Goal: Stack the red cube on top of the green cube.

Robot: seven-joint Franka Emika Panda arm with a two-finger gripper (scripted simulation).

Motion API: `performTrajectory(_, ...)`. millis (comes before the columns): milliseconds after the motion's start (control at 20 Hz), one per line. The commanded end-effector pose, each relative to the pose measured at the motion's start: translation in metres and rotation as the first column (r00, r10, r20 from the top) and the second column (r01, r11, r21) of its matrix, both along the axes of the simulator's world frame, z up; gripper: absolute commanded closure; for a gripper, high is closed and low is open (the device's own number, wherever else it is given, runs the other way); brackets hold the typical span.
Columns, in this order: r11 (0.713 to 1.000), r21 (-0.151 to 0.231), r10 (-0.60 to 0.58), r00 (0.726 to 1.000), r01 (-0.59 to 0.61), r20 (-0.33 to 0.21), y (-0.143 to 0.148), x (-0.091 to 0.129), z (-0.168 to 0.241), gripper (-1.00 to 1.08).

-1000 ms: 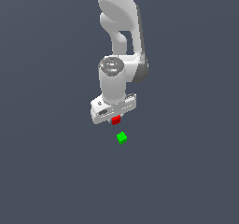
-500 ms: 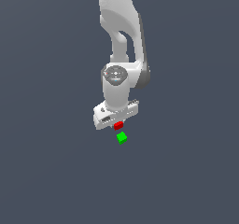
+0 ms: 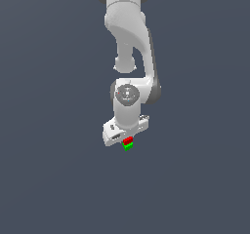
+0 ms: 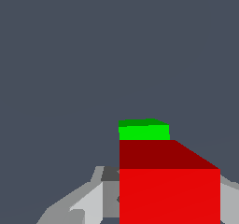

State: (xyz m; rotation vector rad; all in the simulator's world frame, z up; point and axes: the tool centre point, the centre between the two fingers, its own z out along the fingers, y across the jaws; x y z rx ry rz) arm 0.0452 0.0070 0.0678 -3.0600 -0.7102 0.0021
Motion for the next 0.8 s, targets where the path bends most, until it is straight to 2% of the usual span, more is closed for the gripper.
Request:
performTrajectory(0, 1.0, 0.0, -0.001, 1.0, 0.001, 0.002, 0.0022, 0.0053, -0.0036, 1.08)
performTrajectory(250, 1.0, 0.0, -0.001, 1.0, 0.001, 0.002, 0.0036, 0.0085, -0.006, 1.08)
performTrajectory(300, 1.0, 0.0, -0.001, 1.0, 0.001, 0.002, 0.0036, 0.0085, -0.006, -0.92)
performTrajectory(750, 1.0, 0.0, -0.001, 1.0, 0.001, 0.002, 0.0036, 0.0085, -0.006, -0.92)
